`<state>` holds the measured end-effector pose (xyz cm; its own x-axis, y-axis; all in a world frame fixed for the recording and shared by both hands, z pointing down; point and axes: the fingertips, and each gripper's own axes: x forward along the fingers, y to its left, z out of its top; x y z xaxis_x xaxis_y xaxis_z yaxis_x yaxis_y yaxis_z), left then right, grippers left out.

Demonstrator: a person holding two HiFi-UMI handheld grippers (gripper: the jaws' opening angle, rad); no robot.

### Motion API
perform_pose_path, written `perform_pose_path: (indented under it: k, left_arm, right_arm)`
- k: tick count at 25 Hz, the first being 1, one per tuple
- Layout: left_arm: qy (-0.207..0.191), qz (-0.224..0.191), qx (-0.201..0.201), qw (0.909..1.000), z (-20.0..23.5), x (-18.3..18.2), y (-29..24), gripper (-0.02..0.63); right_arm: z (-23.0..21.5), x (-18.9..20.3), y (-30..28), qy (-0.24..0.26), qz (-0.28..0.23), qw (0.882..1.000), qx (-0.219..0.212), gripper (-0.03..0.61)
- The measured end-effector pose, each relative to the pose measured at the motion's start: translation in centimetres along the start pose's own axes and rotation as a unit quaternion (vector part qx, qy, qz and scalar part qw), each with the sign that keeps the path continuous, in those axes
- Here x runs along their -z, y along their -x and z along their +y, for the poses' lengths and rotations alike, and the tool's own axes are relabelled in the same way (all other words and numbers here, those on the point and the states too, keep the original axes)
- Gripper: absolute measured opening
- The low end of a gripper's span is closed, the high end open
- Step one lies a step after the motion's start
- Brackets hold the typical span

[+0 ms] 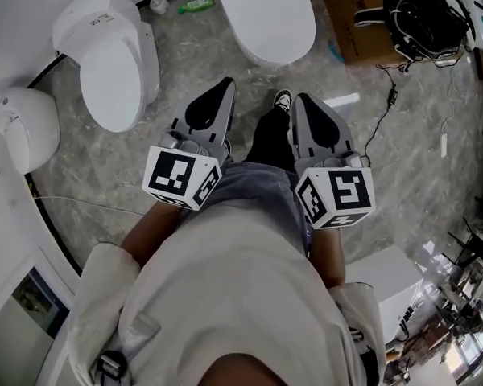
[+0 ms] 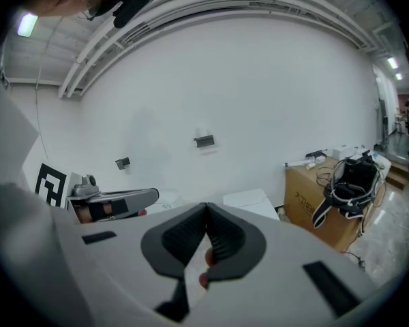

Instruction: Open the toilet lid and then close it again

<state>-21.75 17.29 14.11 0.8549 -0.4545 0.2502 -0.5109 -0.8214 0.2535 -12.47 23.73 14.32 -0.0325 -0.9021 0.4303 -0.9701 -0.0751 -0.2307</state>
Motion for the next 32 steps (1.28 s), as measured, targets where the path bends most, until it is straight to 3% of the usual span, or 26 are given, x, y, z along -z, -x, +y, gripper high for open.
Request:
perform_pose_path:
  k: [9, 18, 24, 32]
  left_arm:
    - [0.011, 0.003, -0.063, 0.998, -1.6, -1.9, -10.2, 0.005]
    - [0.035, 0.016, -0.125, 0.9914, -1.9, -1.1, -17.7, 0.005]
    - [0.025, 0.037, -0.167, 0.9849, -0.5, 0.8, -19.5, 0.005]
    - [0.064, 0.051, -0.199, 0.9766, 2.2, 4.6, -21.6, 0.005]
  right_arm:
    - [-9.7, -4.9, -4.6, 0.024, 0.016, 0.997, -0.065, 0.011]
    - [-17.4, -6.4, -8.5, 0.037, 0.037, 0.991, -0.126, 0.01]
    - [-18.9, -5.4, -11.2, 0.043, 0.06, 0.985, -0.159, 0.01]
    - [-20.1, -3.6, -14.8, 0.045, 0.099, 0.977, -0.183, 0.011]
